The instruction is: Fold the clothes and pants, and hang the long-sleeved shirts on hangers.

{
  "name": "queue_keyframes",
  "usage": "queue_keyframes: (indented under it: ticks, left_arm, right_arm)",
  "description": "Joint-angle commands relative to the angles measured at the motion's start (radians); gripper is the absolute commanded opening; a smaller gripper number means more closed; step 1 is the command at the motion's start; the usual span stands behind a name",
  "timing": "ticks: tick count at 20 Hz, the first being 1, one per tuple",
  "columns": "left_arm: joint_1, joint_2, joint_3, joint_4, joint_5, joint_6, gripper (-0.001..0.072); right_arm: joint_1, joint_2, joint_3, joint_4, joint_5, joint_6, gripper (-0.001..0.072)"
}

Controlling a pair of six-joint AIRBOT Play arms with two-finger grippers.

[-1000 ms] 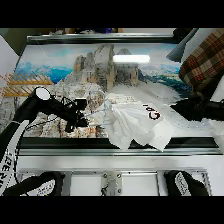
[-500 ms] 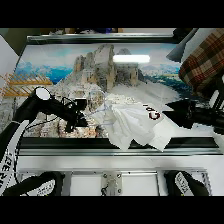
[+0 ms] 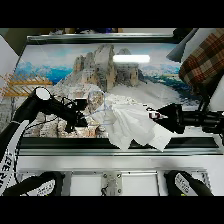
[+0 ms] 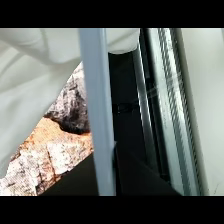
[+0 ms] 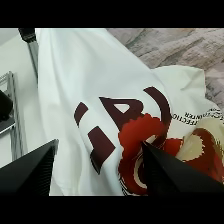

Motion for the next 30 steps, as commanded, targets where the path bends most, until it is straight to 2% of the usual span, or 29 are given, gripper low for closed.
queue_keyframes:
  ticks: [1, 15, 23, 24, 25, 26, 30]
  left_arm:
    - [0.001, -0.001, 0.0, 0.0, 0.0, 0.0, 0.0016]
    - [0.001, -0.001, 0.0, 0.0, 0.0, 0.0, 0.0017]
    - [0.001, -0.001, 0.0, 0.0, 0.0, 0.0, 0.0017]
    - [0.001, -0.001, 0.0, 0.0, 0.0, 0.0, 0.0017]
    - [0.001, -0.001, 0.0, 0.0, 0.0, 0.0, 0.0016]
    - [0.001, -0.001, 0.0, 0.0, 0.0, 0.0, 0.0017]
    - [0.001, -0.001, 0.0, 0.0, 0.0, 0.0, 0.0017]
  right_arm:
    - [0.021, -0.025, -0.001, -0.018, -0.021, -0.029, 0.0584]
    - [0.194, -0.082, -0.001, -0.014, -0.1, -0.032, 0.0579]
    - [0.208, -0.082, -0.001, -0.015, -0.101, -0.032, 0.0574]
    - [0.208, -0.082, -0.001, -0.015, -0.1, -0.032, 0.048]
    - [0.208, -0.082, -0.001, -0.015, -0.095, -0.032, 0.0326]
    - [0.208, -0.082, -0.001, -0.014, -0.097, -0.032, 0.0204]
    - [0.208, -0.082, -0.001, -0.014, -0.098, -0.032, 0.0193]
